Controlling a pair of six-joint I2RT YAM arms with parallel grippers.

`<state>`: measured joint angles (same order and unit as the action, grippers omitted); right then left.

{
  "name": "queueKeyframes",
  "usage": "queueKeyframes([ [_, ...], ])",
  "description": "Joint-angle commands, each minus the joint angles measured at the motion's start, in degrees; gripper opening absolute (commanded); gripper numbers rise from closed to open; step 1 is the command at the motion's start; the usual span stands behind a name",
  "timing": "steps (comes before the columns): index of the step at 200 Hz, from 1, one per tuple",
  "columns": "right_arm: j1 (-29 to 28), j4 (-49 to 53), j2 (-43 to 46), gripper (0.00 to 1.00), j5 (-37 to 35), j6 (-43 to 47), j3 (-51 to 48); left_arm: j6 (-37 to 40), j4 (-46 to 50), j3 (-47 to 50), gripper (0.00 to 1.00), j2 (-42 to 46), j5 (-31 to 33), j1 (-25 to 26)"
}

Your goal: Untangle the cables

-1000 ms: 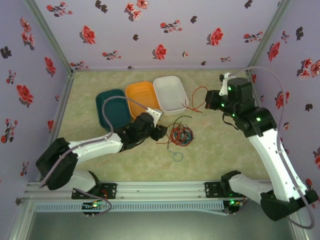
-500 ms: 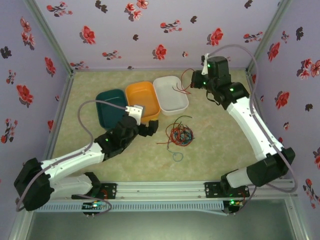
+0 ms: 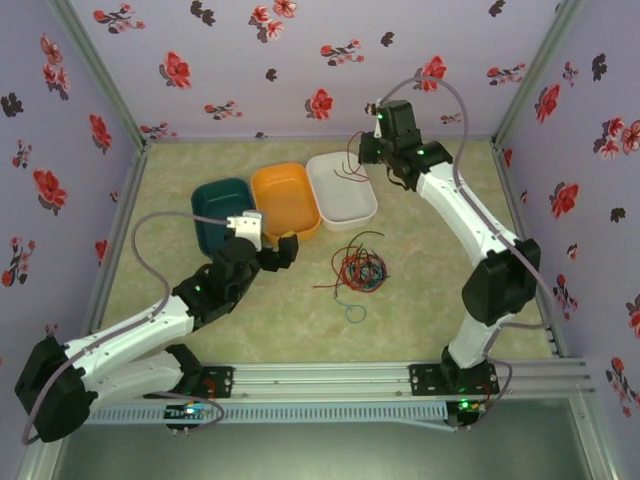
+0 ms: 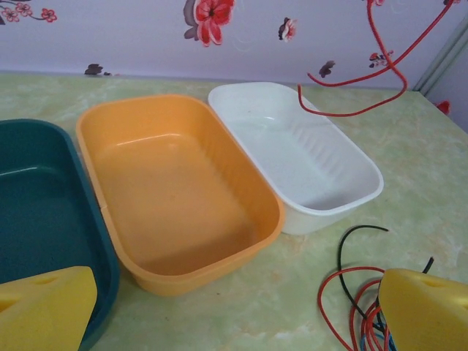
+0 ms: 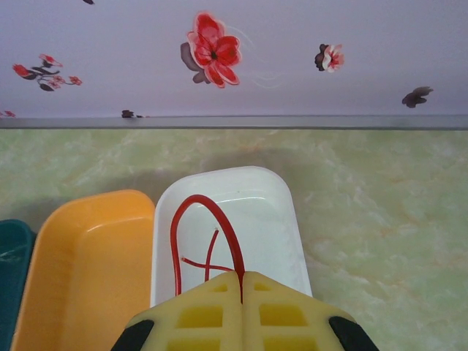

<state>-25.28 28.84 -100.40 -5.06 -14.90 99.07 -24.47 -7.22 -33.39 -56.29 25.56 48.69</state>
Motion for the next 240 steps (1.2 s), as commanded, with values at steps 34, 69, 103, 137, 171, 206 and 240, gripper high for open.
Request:
queueKeyframes([
  [34,-0.7,-1.3,-9.4,0.00,0.8,0.0,3.2,-2.2,1.6,0.6,1.00,1.2,1.9,-1.2],
  [69,-1.0,-2.3,-13.8,0.00,2.7,-1.3,2.9,-2.4,1.5,0.4,1.00,0.9,1.9,-1.5],
  [103,-1.1,-1.8,-18.1,0.00,2.9,-2.6,2.5,-3.2,1.9,0.0,1.00,0.1,1.9,-1.7],
  [137,-1.1,-1.2,-21.5,0.00,3.4,-4.3,2.6,-3.6,3.0,-1.1,1.00,-1.0,1.7,-1.8],
  [171,-1.1,-0.7,-23.8,0.06,3.5,-4.5,2.9,-4.1,4.6,-2.4,1.00,-2.2,1.6,-1.7],
  [206,-1.0,1.9,-23.6,0.25,3.1,-3.6,4.4,-4.8,4.9,-3.3,1.00,-3.2,1.4,-1.7],
  [240,-0.9,2.5,-18.6,0.38,1.1,-2.9,2.5,-4.6,7.1,-5.3,1.00,-4.9,1.2,-1.8],
])
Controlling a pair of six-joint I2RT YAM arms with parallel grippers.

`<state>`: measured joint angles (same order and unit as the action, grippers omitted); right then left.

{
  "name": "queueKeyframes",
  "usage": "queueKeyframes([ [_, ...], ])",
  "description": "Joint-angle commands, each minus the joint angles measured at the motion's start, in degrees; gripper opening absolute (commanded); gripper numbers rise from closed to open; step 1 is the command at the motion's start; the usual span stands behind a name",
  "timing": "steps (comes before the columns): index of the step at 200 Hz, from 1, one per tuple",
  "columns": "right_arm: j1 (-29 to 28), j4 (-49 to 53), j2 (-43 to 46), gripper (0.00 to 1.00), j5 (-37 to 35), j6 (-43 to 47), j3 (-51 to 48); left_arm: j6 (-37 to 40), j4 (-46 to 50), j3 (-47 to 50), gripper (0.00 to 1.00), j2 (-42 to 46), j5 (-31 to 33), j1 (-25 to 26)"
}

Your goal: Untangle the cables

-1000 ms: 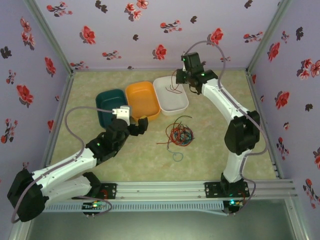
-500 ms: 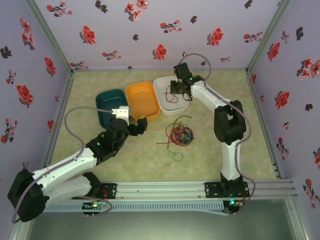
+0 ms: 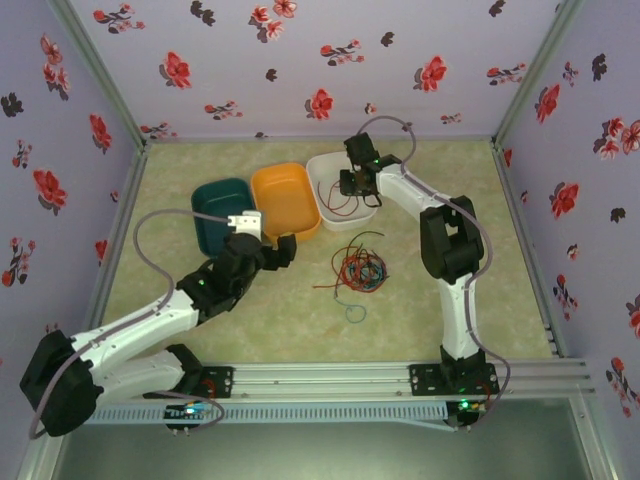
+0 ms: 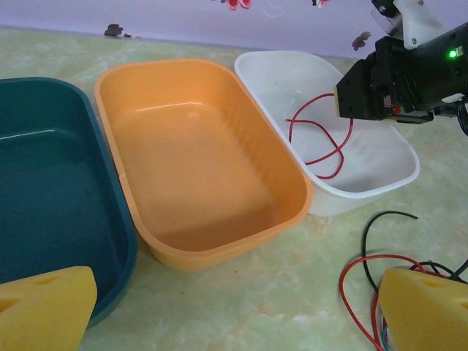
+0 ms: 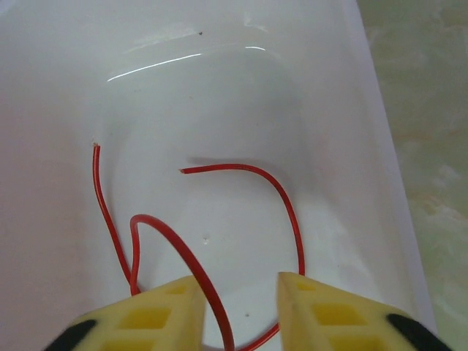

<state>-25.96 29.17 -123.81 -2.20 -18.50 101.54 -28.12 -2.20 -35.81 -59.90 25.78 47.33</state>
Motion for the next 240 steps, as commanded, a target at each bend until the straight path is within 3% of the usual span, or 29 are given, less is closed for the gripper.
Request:
queueKeyframes([
  [1,-0.2,2.2,5.0,0.39,-1.7,0.7,0.0,-0.9,2.1,-2.9,1.00,-1.4,1.0,-0.4],
  [55,-0.3,3.5,17.1,0.46,-2.3,-1.8,-8.9,-1.0,2.6,-5.8,1.00,-5.8,-3.7,-0.4],
  [117,-2.1,5.6,35.2,0.42,-6.8,-8.2,-26.7,-2.2,-0.9,-8.0,1.00,-11.7,-9.8,-0.4],
  [148,-3.0,10.0,42.5,0.40,-9.3,-13.2,-34.4,-1.2,-3.2,-10.3,1.00,-16.8,-16.2,-0.4],
  [196,-3.5,13.1,48.2,0.42,-11.1,-17.4,-41.5,1.9,-7.0,-16.7,0.99,-29.2,-27.1,-0.1],
  [240,-3.5,12.1,50.0,0.45,-10.9,-19.8,-44.4,5.1,-6.1,-25.5,0.88,-41.5,-34.1,1.6],
])
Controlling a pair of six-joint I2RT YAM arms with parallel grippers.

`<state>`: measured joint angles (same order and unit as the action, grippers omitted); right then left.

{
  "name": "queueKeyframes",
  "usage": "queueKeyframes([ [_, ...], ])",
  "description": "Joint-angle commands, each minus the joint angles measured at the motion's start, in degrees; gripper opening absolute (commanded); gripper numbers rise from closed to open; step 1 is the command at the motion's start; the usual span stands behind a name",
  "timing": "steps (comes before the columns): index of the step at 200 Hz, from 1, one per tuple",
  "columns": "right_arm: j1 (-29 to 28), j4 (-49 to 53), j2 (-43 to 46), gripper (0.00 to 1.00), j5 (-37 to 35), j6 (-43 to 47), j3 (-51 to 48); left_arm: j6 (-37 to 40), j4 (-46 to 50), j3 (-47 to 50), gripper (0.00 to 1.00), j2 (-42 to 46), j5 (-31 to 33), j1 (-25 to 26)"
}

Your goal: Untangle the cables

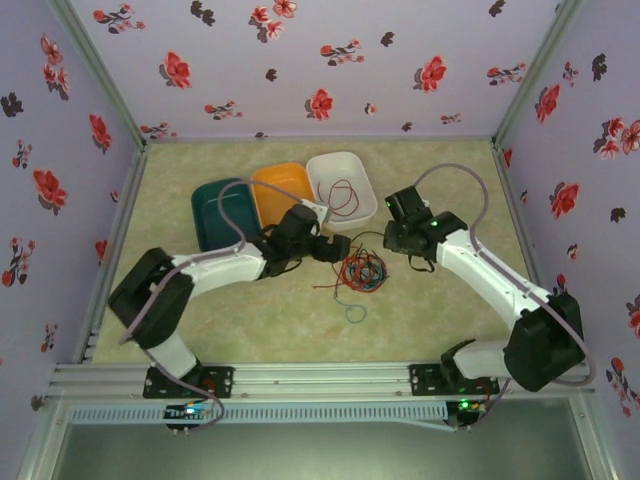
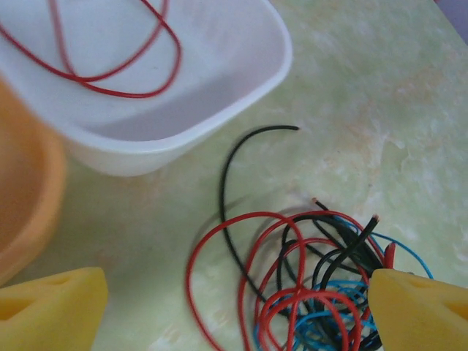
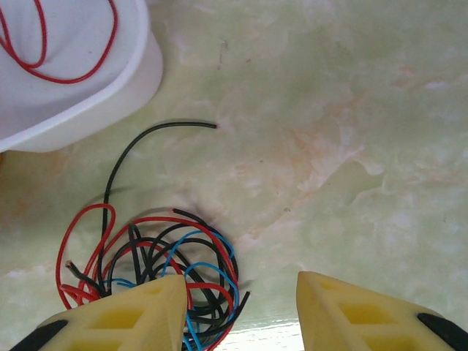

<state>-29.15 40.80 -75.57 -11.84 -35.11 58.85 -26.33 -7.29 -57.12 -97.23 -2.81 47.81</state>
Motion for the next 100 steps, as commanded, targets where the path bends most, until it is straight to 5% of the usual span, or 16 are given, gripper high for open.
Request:
queueKeyframes([
  [1,-0.3,0.4,1.8,0.45,-1.2,-3.2,-1.8,3.4,-1.0,-4.2,0.88,-4.4,-5.5,1.1],
  [49,-1.4,-5.7,3.3,0.45,3.7,-8.7,-7.3,2.7,0.2,-7.4,0.75,-10.4,-6.4,1.3],
  [100,-5.3,-8.6,2.4,0.44,4.5,-13.3,-8.4,1.1,-0.8,-5.2,0.48,-11.0,-8.3,1.4],
])
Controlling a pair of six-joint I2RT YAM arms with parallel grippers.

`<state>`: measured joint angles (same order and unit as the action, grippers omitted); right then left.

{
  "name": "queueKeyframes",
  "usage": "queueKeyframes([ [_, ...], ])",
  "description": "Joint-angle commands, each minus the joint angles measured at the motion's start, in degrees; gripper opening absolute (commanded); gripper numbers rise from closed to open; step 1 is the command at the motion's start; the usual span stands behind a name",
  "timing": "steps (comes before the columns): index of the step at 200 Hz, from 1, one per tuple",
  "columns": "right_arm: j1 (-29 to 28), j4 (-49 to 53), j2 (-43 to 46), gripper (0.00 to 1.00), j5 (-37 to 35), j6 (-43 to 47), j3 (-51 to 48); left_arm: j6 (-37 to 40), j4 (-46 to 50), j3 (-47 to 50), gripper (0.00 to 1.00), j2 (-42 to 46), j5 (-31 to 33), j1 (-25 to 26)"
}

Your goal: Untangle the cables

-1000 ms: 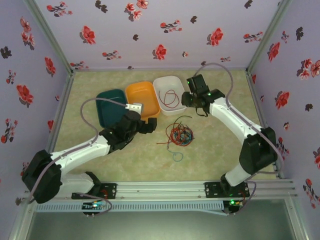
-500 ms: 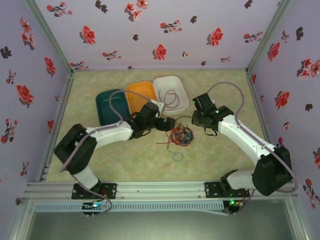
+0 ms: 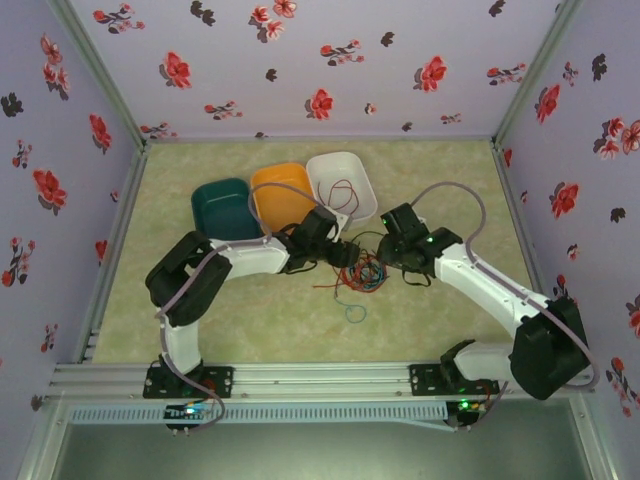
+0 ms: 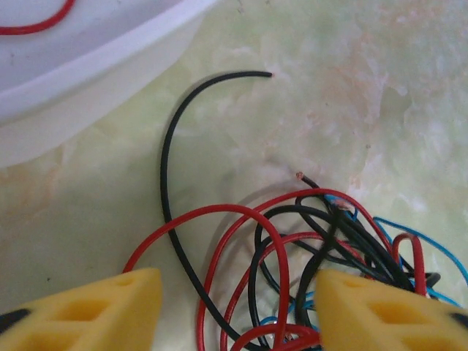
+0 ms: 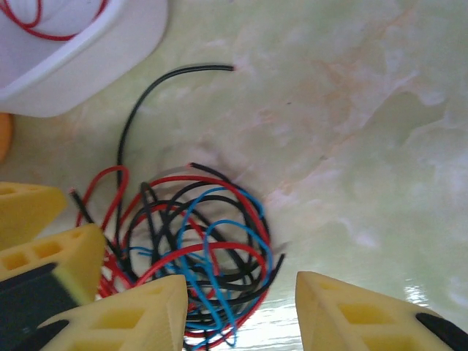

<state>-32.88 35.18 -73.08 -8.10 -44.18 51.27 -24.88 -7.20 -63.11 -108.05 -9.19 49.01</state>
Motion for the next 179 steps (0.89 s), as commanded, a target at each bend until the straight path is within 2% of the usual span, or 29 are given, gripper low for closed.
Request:
queueKeyframes([
  [1,-1.7,-3.0,0.0,0.44,0.8,-4.4,-0.9,-0.4,-0.9,0.9,0.47,-0.2,-2.0,0.2],
  [48,-3.3,-4.8,-0.7,0.42,2.6,-8.7,-1.0,-2.1,-3.4,3.7,0.38,0.5,-4.4,1.4],
  [84,-4.4,-7.3,-1.6,0.40,4.3,-11.8,-1.8,-1.5,-3.1,4.5,0.28,1.1,-4.5,2.3],
  [179,-5.4,-9.9,-6.9,0.35,6.4,-14.0,-2.7,-1.5,-4.3,6.2,0.26,1.8,-4.5,2.8],
])
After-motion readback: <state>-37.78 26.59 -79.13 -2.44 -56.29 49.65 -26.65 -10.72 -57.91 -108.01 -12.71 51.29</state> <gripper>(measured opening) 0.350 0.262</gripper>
